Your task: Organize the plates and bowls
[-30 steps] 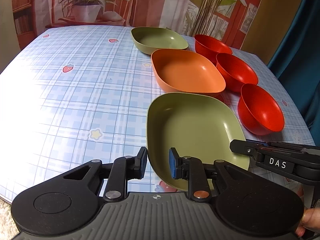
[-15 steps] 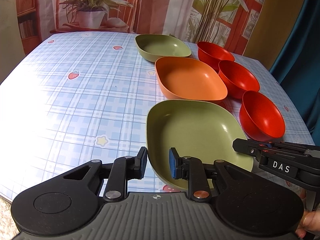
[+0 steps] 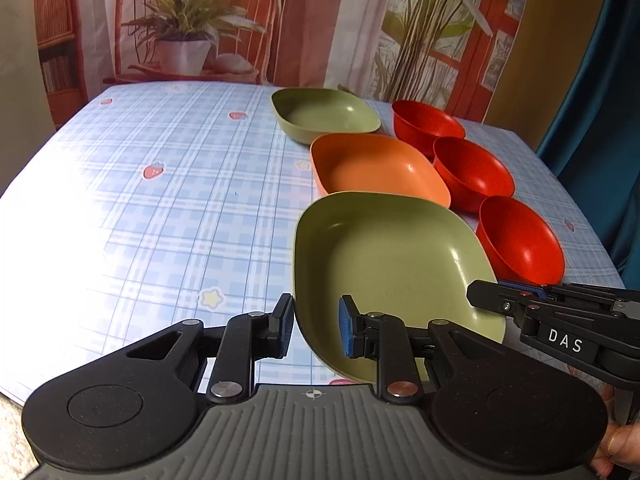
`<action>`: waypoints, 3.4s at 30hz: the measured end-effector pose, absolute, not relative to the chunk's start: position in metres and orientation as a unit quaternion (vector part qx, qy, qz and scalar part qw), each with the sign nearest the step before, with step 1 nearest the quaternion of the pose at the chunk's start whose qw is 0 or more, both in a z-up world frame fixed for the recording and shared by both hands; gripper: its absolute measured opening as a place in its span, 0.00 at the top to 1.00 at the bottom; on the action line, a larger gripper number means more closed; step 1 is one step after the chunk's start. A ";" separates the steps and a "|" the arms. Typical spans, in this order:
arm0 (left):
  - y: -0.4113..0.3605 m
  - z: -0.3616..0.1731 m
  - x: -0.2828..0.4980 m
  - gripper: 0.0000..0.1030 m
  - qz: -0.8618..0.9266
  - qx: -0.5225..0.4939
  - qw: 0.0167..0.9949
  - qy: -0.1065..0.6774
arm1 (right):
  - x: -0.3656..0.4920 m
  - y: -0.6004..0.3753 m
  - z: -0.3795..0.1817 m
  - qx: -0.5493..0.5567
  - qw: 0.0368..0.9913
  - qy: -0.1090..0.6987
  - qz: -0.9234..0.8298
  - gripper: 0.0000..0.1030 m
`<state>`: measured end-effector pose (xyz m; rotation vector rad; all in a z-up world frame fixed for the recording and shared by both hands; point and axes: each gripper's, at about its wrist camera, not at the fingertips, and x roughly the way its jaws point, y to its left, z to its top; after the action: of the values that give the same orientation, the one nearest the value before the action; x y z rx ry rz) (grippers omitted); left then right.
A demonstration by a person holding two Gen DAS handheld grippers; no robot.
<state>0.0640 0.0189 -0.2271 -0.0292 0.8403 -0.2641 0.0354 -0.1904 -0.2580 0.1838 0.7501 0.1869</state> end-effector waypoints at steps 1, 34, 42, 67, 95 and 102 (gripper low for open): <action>0.018 -0.223 0.062 0.75 -0.129 -0.013 0.909 0.397 | 0.035 -0.190 -0.255 0.087 0.925 0.360 0.091 0.90; -0.016 -0.204 0.168 0.74 -0.208 0.012 0.906 0.368 | 0.148 -0.230 -0.211 0.021 0.947 0.307 0.090 0.87; -0.019 -0.224 0.185 0.74 -0.208 0.027 0.894 0.396 | 0.176 -0.223 -0.234 -0.002 0.939 0.331 0.091 0.87; 0.005 -0.243 0.196 0.74 -0.193 0.006 0.886 0.422 | 0.186 -0.194 -0.253 -0.036 0.918 0.378 0.117 0.85; 0.022 -0.213 0.208 0.74 -0.164 0.011 0.907 0.387 | 0.192 -0.206 -0.229 -0.029 0.927 0.351 0.127 0.78; 0.022 -0.200 0.230 0.74 -0.153 0.010 0.914 0.375 | 0.221 -0.211 -0.219 -0.011 0.929 0.341 0.141 0.79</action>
<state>0.2299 0.0222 -0.1995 0.0197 0.7723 -0.3144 0.2209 -0.2115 -0.2194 -0.0230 0.6981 0.2891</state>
